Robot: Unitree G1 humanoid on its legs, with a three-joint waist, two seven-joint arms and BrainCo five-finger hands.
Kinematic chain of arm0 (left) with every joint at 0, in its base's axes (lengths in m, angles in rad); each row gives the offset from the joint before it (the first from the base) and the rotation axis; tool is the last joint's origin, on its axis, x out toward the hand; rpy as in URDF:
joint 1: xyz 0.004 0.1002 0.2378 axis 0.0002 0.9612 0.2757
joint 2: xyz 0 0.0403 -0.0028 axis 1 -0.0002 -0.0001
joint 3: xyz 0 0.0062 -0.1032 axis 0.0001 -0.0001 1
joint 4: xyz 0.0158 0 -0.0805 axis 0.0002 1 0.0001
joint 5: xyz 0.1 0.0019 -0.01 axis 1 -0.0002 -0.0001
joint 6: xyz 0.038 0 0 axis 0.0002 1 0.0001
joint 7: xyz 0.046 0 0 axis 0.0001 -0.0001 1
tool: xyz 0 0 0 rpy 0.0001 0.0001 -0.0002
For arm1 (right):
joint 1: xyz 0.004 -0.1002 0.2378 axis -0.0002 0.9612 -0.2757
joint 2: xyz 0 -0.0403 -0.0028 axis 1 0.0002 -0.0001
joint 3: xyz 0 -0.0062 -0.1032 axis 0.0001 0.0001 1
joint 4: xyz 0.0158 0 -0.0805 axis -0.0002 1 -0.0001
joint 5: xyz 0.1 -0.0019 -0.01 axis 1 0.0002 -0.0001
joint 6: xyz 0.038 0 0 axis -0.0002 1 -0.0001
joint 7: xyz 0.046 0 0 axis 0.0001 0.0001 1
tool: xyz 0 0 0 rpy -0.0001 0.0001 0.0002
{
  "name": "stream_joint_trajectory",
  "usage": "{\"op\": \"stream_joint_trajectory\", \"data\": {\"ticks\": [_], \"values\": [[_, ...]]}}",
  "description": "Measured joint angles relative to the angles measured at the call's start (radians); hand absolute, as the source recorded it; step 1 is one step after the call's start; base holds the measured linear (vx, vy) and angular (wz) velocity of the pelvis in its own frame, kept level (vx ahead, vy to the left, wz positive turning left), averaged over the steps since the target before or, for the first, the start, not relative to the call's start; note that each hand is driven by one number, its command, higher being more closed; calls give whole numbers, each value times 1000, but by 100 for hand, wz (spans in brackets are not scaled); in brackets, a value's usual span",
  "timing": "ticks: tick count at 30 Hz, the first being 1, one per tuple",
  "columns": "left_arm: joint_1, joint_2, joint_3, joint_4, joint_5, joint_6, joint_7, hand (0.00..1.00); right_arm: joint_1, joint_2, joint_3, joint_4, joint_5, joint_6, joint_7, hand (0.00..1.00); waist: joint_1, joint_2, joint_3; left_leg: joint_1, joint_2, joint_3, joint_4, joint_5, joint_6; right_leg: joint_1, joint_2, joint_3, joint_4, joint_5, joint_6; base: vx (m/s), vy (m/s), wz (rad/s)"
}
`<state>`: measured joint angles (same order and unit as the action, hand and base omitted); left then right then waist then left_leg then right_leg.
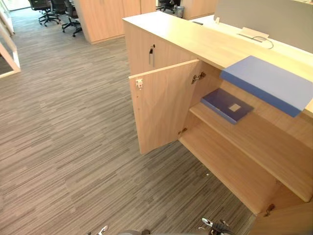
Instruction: Walk over to the cabinet, pick up the folder, carry it to the office cabinet, place the folder inside the office cabinet, then close the office cabinet door
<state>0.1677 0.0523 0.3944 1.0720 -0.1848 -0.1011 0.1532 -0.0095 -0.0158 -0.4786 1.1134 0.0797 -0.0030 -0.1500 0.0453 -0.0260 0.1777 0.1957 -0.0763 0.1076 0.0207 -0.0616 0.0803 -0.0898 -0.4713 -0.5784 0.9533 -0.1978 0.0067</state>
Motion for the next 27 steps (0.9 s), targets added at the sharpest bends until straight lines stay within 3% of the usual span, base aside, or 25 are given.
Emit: {"op": "stream_joint_trajectory", "data": {"ticks": [1, 2, 3, 4, 5, 6, 7, 10, 12, 13, 15, 17, 18, 23, 26, 27], "values": [[0, -7, -1, -1, 0, 0, 4, 0, -4, 0, 1, 2, 1, 0, 0, 0, -1, 13, 9, 23, 26, 7, 0, -20, -9, -2, 43, -57, -126, -11, 13, 151, -68, -27], [0, -9, -2, -1, 0, 0, 6, 0, -6, 1, 4, 8, 1, 0, 0, 0, -1, 15, 12, 31, 37, 13, 0, -28, -13, -3, 63, -88, -197, -8, 17, 117, -109, -31], [2, -7, -5, -1, 1, 0, 6, 0, -18, 3, 16, 23, 8, 1, 0, 0, 1, 11, 10, 32, 50, 34, -1, -49, -26, 4, 93, -185, -354, 12, 9, 93, -141, -44], [2, -1, -1, -1, 8, 1, 6, 0, -23, 2, 32, 33, 12, 1, 0, 0, 6, -2, 10, 32, 49, 54, 5, -79, -32, 1, 107, -301, -472, 68, -61, 94, -162, -47], [2, 0, 5, -1, 17, 2, 6, 0, -25, 2, 32, 40, 14, 2, 0, 0, 5, -6, 12, 33, 47, 61, 11, -91, -40, -1, 111, -337, -508, 91, -97, 134, -190, -52], [1, -12, 14, 0, 31, 7, 6, 0, -25, -4, 26, 40, 19, 3, 1, 0, 1, -2, 14, 33, 63, 70, 26, -118, -54, 0, 140, -359, -547, 90, -110, 189, -187, -47], [1, -22, 23, -1, 41, 9, 5, 0, -33, -12, 27, 40, 17, 3, 1, 0, -2, 26, 5, 27, 94, 84, 34, -136, -74, -6, 185, -357, -567, 73, -104, 211, -185, -45], [-4, -27, 26, -1, 53, 12, 4, 0, -35, -10, 26, 46, 17, 3, 1, 0, -4, 30, 3, 24, 147, 114, 91, -169, -108, -6, 249, -340, -566, 11, -88, 267, -198, -33], [-7, -7, 28, 0, 54, 15, 3, 0, -23, 2, 22, 61, 18, 4, 0, 0, -8, 9, -8, -64, 207, 121, 357, -193, -134, 41, 305, -323, -623, -1, -90, 342, -314, -24], [-5, -11, 33, 0, 54, 16, 3, 0, -20, 2, 25, 60, 18, 4, 1, 0, -6, 12, -10, -91, 227, 120, 451, -193, -134, 63, 327, -314, -645, -1, -90, 371, -290, -54], [19, -29, 56, -1, 52, 16, 2, 0, -18, -2, 33, 61, 18, 2, 1, 0, 7, 27, -20, -188, 319, 119, 806, -141, -179, 131, 411, -240, -714, -4, -94, 297, -79, -104], [20, -25, 56, -3, 43, 17, -1, 0, -22, -1, 41, 77, 19, -2, 0, 0, 22, 24, -21, -277, 363, 125, 1044, -138, -185, 174, 443, -159, -738, -14, -97, 360, 43, -132], [14, -20, 53, -3, 34, 17, -2, 0, -28, -2, 45, 90, 18, 1, -5, 0, 23, 16, -16, -328, 365, 130, 1087, -145, -175, 194, 444, -115, -754, -15, -94, 308, 34, -106], [15, -18, 34, -6, 14, 15, 1, 0, -28, -11, 63, 124, 17, 4, -12, 0, 35, 5, 4, -430, 340, 76, 869, -194, -170, 280, 438, 48, -817, 12, -57, 243, 104, -106], [12, -17, 19, -26, -6, 6, 5, 0, -38, -12, 88, 120, 15, 1, -12, 0, 50, -1, 14, -435, 253, -96, 524, -189, -188, 307, 404, 140, -848, 26, -17, 236, 278, -102], [6, -17, 14, -26, -12, 3, 6, 0, -35, -12, 89, 116, 14, -1, -12, 0, 48, 1, 16, -427, 229, -169, 389, -159, -192, 319, 391, 166, -861, 27, 20, 253, 381, -69]]}}
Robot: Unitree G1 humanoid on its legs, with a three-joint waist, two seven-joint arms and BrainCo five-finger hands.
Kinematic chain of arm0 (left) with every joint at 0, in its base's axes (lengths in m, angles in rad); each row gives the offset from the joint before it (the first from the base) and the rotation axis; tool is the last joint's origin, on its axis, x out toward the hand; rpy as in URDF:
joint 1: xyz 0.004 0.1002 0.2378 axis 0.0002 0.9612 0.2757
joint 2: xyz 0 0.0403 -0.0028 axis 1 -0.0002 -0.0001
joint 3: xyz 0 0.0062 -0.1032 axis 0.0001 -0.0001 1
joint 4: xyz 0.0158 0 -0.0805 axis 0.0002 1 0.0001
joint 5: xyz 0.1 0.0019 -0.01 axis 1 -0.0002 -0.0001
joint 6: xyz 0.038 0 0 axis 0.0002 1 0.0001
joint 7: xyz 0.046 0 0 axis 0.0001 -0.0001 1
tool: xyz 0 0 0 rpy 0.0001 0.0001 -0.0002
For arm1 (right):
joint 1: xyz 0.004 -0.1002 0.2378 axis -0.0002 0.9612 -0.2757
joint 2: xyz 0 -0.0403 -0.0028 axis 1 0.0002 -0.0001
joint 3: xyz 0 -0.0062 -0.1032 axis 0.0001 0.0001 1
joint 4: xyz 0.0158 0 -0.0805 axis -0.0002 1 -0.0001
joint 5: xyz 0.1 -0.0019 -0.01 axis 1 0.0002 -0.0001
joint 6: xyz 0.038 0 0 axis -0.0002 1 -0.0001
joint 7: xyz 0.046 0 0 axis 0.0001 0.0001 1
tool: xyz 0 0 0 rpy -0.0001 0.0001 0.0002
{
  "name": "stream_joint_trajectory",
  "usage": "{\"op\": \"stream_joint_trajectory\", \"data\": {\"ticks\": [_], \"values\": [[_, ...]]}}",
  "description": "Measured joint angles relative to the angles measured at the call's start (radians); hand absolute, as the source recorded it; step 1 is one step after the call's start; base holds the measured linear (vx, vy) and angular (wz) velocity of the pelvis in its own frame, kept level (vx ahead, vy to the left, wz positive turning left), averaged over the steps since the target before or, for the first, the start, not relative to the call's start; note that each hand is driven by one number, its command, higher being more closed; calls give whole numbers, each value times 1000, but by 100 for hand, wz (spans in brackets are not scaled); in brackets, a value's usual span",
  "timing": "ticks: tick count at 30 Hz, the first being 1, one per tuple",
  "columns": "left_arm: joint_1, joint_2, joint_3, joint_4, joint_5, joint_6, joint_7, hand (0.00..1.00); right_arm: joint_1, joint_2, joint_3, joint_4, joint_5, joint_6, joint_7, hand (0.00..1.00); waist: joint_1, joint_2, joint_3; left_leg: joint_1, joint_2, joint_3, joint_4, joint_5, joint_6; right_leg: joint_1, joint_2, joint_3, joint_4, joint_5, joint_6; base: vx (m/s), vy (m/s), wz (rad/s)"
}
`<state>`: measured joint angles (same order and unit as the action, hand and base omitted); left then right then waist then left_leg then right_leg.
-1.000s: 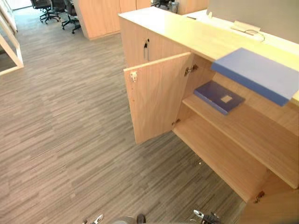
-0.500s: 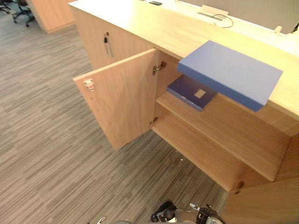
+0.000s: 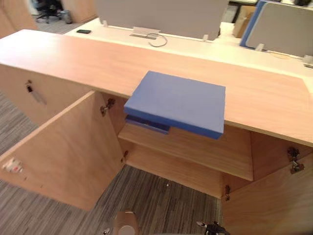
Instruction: Walk over to the cabinet, pick up the folder, carry it to the office cabinet, place the folder inside the office cabinet, then close the office cabinet door
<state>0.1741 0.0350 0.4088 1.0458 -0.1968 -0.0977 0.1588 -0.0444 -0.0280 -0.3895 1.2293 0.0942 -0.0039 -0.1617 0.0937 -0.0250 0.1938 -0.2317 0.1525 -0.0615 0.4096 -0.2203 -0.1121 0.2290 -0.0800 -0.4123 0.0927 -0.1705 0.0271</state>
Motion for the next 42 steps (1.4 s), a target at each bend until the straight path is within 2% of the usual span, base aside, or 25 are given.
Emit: {"op": "stream_joint_trajectory", "data": {"ticks": [1, 2, 4, 6, 7, 10, 12, 18, 19, 20, 23, 25, 26, 27, 28, 29, 31, 34, 39, 42], "values": [[0, 1, -4, 1, -1, -4, 0, 0, 11, 0, 2, 0, -2, 1, 0, 0, 5, -1, -1, 18, -11, -18, -47, 97, -18, 15, -15, 21, -5, -3, 31, 287, 412, -63], [1, 3, -5, 1, -2, -7, 0, 0, 21, 4, 20, -2, -2, 1, 0, 0, 8, -5, -2, 37, -25, -18, -63, 188, -20, 29, -28, 34, -12, -2, 47, 330, 441, -43], [-28, 38, -24, 1, -5, -10, 1, 0, 20, 32, 38, -10, -2, 3, 2, 0, 1, -62, -5, 43, -84, 34, -51, 159, 19, 30, -101, 30, -23, 31, 79, 364, 449, -31], [-42, 44, -39, 3, -4, -10, 0, 0, 15, 36, 38, -25, -2, 2, 2, 0, 3, -69, -11, 69, -106, 82, -55, 142, 45, 35, -133, 34, -43, 85, 102, 258, 327, -60], [-42, 53, -76, 4, 5, -10, -2, 0, 16, 36, 38, -39, -2, 3, 6, 0, 1, -63, -23, 106, -122, 123, -88, 138, 61, 34, -160, 36, -58, 129, 107, 194, 262, -70], [-47, 76, -140, 5, 15, -10, -16, 0, 21, 36, 38, -41, -4, 5, 14, 0, -13, -61, -37, 155, -148, 164, -159, 155, 90, 30, -192, 36, -67, 170, 102, 120, 185, -47], [-54, 95, -194, 6, 9, -10, -42, 0, 39, 34, 39, -58, -39, 13, 24, 0, -27, -57, -60, 186, -184, 191, -233, 181, 107, 9, -230, 34, -65, 177, 107, 65, 122, -29], [-70, 99, -271, 1, -119, -19, -114, 0, 43, 20, 64, -61, -58, 22, 50, 0, -30, -42, -75, 247, -215, 222, -366, 240, 110, -24, -256, 31, -46, 173, 112, 30, 45, -22], [-67, 97, -279, -15, -164, -20, -132, 0, 39, 13, 64, -69, -77, 22, 58, 0, -30, -38, -72, 262, -221, 218, -397, 247, 103, -50, -267, 32, -7, 158, 131, -9, 24, -25], [-63, 94, -286, -24, -179, -20, -138, 0, 39, 7, 63, -75, -78, 23, 61, 0, -28, -35, -68, 272, -226, 211, -410, 248, 102, -63, -273, 33, 20, 148, 132, -15, 29, -36], [-32, 85, -343, -77, -217, -22, -170, 0, 44, -20, 64, -110, -81, 23, 74, 0, -34, -2, -55, 338, -237, 150, -451, 244, 109, -129, -310, 33, 228, 124, 104, -8, 73, -34], [-15, 87, -386, -119, -228, -22, -196, 0, 57, -23, 70, -126, -80, 24, 81, 0, -53, -1, -51, 363, -242, 150, -461, 239, 119, -200, -359, 32, 405, 122, 97, -60, 88, -4], [-10, 86, -399, -146, -233, -21, -204, 0, 61, -23, 79, -128, -80, 24, 83, 0, -54, -2, -51, 370, -244, 150, -463, 239, 121, -219, -371, 32, 443, 124, 92, -12, 59, -2], [-4, 87, -408, -162, -238, -21, -210, 0, 63, -23, 88, -128, -80, 25, 85, 0, -57, -2, -50, 375, -242, 149, -465, 239, 124, -222, -371, 32, 450, 118, 84, 50, -8, 2], [2, 91, -427, -202, -256, -20, -225, 0, 59, -26, 111, -128, -80, 26, 96, 0, -62, -2, -49, 372, -234, 135, -460, 252, 128, -211, -338, 42, 412, 64, 93, 64, -54, 12], [2, 92, -427, -219, -260, -19, -228, 0, 56, -26, 115, -128, -80, 26, 96, 0, -63, -2, -48, 367, -230, 127, -458, 261, 133, -206, -310, 63, 373, 43, 100, 55, -89, 24], [17, 99, -428, -303, -261, -17, -233, 0, 55, -30, 116, -127, -80, 27, 101, 0, -65, -12, -48, 352, -224, 105, -449, 270, 128, -158, -250, 69, 230, 37, 100, 21, -119, 28], [77, 101, -425, -483, -239, -20, -248, 0, 50, -43, 117, -126, -100, 29, 110, 0, -61, -11, -49, 343, -212, 81, -450, 272, 108, -86, -212, 39, 96, 22, 132, 23, -174, 17], [124, 110, -419, -654, -267, -23, -282, 0, 58, -50, 119, -125, -120, 37, 118, 0, -47, -8, -55, 335, -171, 25, -484, 297, 71, -47, -148, -28, 31, 31, 120, 19, -150, 32], [164, 108, -407, -707, -296, -22, -297, 0, 59, -59, 142, -119, -128, 41, 118, 0, -42, -15, -60, 326, -163, -7, -495, 303, 64, -28, -131, -66, 3, 33, 118, 23, -87, 32]]}}
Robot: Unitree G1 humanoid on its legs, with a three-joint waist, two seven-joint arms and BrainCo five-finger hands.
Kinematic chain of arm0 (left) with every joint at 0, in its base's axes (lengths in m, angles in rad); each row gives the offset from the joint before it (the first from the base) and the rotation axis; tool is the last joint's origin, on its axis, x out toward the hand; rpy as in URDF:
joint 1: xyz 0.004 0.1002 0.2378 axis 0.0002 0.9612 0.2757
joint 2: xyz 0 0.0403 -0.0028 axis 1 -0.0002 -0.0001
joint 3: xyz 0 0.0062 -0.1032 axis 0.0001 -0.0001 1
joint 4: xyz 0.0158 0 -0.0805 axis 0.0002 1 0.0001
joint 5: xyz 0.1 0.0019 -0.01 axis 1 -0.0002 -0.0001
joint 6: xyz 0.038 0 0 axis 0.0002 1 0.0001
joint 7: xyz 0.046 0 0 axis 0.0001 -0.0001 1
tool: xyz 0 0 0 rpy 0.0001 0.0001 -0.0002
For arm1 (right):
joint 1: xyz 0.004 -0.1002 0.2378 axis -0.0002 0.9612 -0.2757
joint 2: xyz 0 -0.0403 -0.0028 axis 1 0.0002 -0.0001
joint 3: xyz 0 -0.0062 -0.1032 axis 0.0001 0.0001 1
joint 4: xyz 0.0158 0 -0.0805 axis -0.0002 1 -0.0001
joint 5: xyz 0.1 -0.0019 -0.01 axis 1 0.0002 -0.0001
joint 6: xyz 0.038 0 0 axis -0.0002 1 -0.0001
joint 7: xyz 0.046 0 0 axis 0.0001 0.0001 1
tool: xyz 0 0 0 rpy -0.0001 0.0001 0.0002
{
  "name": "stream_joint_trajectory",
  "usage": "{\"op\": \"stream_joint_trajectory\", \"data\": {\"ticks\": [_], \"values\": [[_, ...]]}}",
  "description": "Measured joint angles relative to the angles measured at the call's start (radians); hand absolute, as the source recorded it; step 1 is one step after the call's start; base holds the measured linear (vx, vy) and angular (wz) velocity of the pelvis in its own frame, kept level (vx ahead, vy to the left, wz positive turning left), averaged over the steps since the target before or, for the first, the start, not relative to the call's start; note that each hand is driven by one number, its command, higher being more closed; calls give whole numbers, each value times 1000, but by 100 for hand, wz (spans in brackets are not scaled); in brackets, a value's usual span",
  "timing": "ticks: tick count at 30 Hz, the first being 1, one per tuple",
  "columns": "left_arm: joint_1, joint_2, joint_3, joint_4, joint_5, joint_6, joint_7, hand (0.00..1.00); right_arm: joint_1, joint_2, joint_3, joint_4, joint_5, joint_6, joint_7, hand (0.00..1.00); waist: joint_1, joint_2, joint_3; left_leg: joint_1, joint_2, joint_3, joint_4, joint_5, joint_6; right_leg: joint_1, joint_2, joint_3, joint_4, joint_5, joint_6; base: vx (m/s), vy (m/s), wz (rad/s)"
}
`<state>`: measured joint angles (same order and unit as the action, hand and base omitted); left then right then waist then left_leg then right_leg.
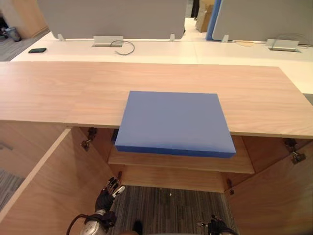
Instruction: Walk over to the cabinet, pick up the folder, carry it to the office cabinet, place the folder inside the office cabinet, then close the office cabinet door
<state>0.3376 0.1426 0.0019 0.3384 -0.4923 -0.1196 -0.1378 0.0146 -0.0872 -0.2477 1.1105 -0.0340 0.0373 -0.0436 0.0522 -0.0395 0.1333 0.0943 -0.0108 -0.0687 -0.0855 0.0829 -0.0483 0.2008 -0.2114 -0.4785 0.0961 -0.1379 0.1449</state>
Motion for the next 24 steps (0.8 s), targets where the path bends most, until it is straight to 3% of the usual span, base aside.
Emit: {"op": "stream_joint_trajectory", "data": {"ticks": [11, 15, 19, 24], "values": [[47, -31, 65, -193, -45, -3, 3, 0, -20, -1, 4, 24, -24, 0, 0, 0, 54, -20, -9, -45, -22, -123, 0, 27, 3, 44, -1, -113, -20, 17, -16, 4, -2, 37], [79, -87, 149, -381, -40, -6, 34, 0, -16, 16, 0, 53, -24, -2, -1, 0, 81, -39, -4, -76, -37, -191, 0, 51, 0, 52, -1, -162, -18, 21, -21, -44, 23, 49], [84, -191, 257, -652, -26, -60, 108, 0, 3, 26, 2, 64, -19, -4, -2, 0, 109, -40, -3, -91, -43, -225, -1, 68, -11, 56, 1, -181, -20, 21, -21, -54, 24, 27], [46, -211, 285, -913, 55, -123, 192, 0, 8, 31, 2, 63, 0, -16, -15, 0, 101, -40, -2, -93, -44, -256, -5, 88, -7, 65, 8, -205, -33, 18, -18, -82, 2, 18]]}}
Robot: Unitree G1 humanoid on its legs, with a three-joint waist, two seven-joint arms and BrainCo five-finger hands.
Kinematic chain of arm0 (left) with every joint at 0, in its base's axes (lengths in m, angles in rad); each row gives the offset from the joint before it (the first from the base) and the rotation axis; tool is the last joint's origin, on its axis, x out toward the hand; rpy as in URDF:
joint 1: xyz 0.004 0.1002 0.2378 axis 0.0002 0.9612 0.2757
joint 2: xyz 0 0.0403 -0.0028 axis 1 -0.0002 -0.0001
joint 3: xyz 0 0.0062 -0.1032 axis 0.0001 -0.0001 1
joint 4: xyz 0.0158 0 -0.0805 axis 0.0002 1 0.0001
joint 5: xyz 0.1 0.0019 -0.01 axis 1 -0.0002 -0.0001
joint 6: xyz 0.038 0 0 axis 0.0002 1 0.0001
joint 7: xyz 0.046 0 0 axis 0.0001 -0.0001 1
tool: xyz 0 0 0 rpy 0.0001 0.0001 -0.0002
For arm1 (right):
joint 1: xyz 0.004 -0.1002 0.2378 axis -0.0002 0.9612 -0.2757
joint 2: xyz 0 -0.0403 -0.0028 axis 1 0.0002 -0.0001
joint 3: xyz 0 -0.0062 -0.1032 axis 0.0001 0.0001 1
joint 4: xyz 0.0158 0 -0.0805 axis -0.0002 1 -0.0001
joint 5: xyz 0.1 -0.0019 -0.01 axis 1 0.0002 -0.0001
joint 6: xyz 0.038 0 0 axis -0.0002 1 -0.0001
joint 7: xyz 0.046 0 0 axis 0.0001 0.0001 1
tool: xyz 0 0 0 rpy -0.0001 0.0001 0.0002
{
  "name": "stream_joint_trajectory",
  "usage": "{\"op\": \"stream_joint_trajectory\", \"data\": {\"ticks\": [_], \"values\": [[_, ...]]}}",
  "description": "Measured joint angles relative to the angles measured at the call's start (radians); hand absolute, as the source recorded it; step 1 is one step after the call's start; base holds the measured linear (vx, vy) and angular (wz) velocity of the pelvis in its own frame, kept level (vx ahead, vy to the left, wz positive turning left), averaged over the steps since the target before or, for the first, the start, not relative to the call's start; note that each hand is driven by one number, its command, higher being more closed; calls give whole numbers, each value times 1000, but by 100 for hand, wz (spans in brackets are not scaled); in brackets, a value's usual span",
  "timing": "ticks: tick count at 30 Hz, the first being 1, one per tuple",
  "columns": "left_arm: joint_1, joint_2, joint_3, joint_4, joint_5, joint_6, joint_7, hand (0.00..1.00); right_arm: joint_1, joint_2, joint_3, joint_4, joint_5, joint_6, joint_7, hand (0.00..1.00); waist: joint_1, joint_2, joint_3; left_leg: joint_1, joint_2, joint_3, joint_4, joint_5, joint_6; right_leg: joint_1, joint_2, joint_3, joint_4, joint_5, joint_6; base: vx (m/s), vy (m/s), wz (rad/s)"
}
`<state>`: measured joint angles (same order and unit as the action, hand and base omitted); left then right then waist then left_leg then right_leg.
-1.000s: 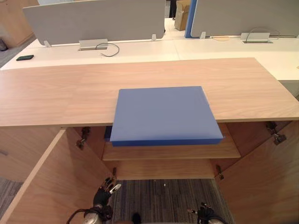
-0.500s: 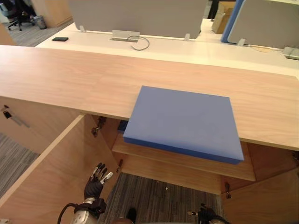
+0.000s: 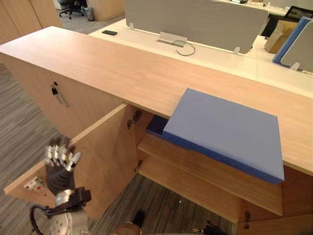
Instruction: Walk over to the cabinet, pick up the folder, carry it to the office cabinet, place the folder inside the office cabinet, then close the office cabinet door
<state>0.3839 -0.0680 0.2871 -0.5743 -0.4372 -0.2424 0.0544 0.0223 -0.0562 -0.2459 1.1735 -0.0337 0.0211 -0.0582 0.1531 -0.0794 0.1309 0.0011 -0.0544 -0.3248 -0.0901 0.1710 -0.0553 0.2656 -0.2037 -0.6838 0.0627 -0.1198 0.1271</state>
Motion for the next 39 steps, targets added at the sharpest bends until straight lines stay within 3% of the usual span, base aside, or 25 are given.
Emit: {"op": "stream_joint_trajectory", "data": {"ticks": [4, 6, 11, 13, 16, 23, 27, 34, 39], "values": [[-96, 16, 34, -158, 122, -74, 146, 0, 0, 1, 13, -2, 12, -1, -21, 0, -1, 0, -1, -3, 4, -10, 1, 19, -5, 1, 9, 0, -7, 0, 0, -58, 2, 6], [-139, 20, 23, -194, 193, -86, 204, 0, -3, 1, 16, -3, 13, -3, -26, 0, -2, 0, -2, -5, 4, -10, 4, 27, -8, 1, 10, 1, -11, 7, 2, 0, 0, 0], [-198, 49, -94, -215, 350, -94, 291, 0, -20, 1, 67, -3, 13, -3, -42, 0, -17, 0, -2, -9, 9, 10, 4, 32, -5, -7, 14, 19, -24, 23, 1, 2, -1, -10], [-224, 102, -207, -215, 398, -90, 315, 0, -30, 1, 115, -1, 12, -3, -48, 0, -21, 0, -6, 0, 19, 40, 2, 23, -8, -9, 20, 50, -36, 25, -1, 12, -12, -34], [-281, 193, -364, -212, 530, -76, 315, 0, -30, 2, 161, 2, 10, -3, -53, 0, -28, 1, -25, 1, 35, 68, -1, 16, -13, -19, 32, 84, -52, 33, -7, 11, -26, -34], [-342, 235, -541, -94, 770, -25, 306, 0, -32, -2, 204, 44, -14, 2, -66, 0, -43, 3, -56, 2, 65, 99, 3, 12, -20, -30, 58, 114, -56, 43, -13, 26, -49, -15], [-394, 275, -678, -15, 885, -18, 264, 0, -43, -5, 208, 48, -31, 2, -67, 0, -54, 7, -64, 6, 79, 118, 2, 8, -27, -36, 66, 136, -56, 43, -16, 3, -33, -14], [-458, 324, -828, 99, 967, -24, 211, 0, -46, -12, 209, 49, -70, 5, -67, 0, -79, 6, -79, 18, 84, 153, -1, 2, -24, -42, 63, 172, -57, 47, -20, -7, 4, -15], [-483, 353, -868, 178, 1006, -23, 183, 0, -46, -13, 208, 49, -93, 9, -67, 0, -99, 8, -89, 19, 87, 159, -1, 2, -24, -44, 64, 177, -57, 47, -21, 2, -2, -2]]}}
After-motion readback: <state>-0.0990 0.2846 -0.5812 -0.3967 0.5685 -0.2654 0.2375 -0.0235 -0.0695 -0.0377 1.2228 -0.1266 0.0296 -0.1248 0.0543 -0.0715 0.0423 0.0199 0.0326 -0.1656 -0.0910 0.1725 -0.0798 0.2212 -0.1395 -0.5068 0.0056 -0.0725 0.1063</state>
